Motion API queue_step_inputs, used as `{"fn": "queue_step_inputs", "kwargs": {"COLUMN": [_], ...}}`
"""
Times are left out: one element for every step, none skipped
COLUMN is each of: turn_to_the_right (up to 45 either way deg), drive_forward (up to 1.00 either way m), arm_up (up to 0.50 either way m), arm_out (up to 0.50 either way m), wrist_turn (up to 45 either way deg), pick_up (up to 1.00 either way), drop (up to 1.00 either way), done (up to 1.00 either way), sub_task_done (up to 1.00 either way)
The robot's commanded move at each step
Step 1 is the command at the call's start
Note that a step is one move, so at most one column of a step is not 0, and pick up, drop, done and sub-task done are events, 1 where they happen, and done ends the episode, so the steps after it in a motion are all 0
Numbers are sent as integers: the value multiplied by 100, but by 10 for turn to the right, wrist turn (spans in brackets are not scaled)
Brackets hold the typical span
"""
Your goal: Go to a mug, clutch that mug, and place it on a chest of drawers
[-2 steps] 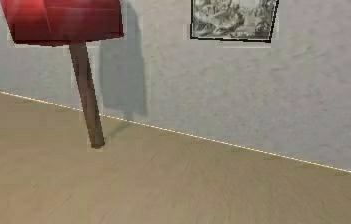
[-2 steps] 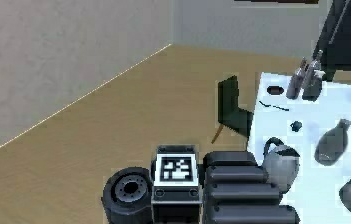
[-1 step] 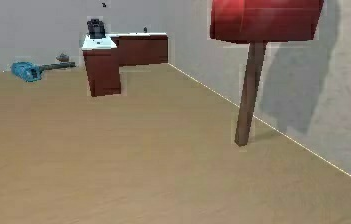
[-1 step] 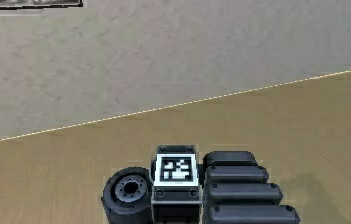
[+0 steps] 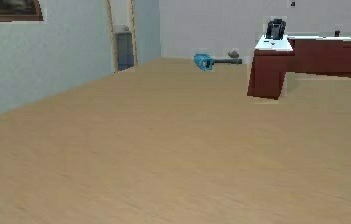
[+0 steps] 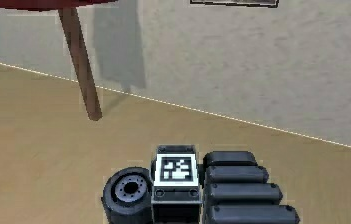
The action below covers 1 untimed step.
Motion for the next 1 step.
{"fn": "queue_step_inputs", "kwargs": {"turn_to_the_right": [-120], "drive_forward": [0], "arm_up": [0], "arm_out": [0], "wrist_turn": [0], "pick_up": [0], "drop": [0], "done": [0], "sub_task_done": [0]}}
